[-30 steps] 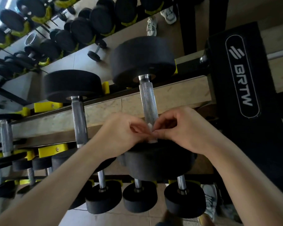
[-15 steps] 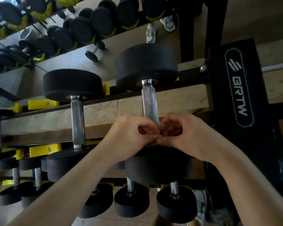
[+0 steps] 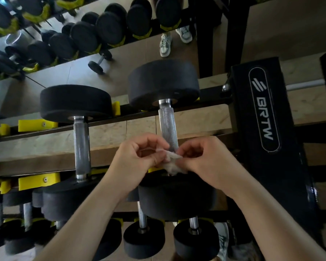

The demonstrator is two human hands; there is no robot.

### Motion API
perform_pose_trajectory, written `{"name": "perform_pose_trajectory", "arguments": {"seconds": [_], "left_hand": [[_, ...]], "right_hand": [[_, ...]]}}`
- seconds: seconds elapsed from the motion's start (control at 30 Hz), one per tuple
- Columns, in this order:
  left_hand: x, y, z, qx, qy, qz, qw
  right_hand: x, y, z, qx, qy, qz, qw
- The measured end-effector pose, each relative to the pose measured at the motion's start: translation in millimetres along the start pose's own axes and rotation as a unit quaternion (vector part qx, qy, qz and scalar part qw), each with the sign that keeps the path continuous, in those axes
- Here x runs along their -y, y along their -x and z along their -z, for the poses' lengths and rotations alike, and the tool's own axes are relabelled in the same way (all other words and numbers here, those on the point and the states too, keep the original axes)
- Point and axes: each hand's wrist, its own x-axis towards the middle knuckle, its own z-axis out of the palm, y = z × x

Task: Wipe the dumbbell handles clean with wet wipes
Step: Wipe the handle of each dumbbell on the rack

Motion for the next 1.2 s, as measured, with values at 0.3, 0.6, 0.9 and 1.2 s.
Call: {"name": "perform_pose_trajectory", "arguments": {"seconds": [0.3, 0.6, 0.9, 1.2], "left_hand": [[10.1, 3.9, -2.0, -0.056, -0.258, -0.117, 0.957], [6.0, -1.1, 0.2, -0.055, -0.170, -0.012, 0.984], [3.1, -21.4, 2.7, -0.113, -0.130, -0.087, 0.981], [11.7, -22.2, 4.3, -0.126, -0.095, -0.060, 0.986]], "right_hand": [[6.1, -6.1, -11.1, -0.127, 0.130, 0.093, 0.979], [5.8, -9.1, -4.9, -0.053, 0.157, 0.083, 0.983], [7.1, -29.4, -16.9, -0.155, 0.162, 0.218, 0.950], [28.0, -61.3, -20.7, -0.307, 0.386, 0.331, 0.804]]}}
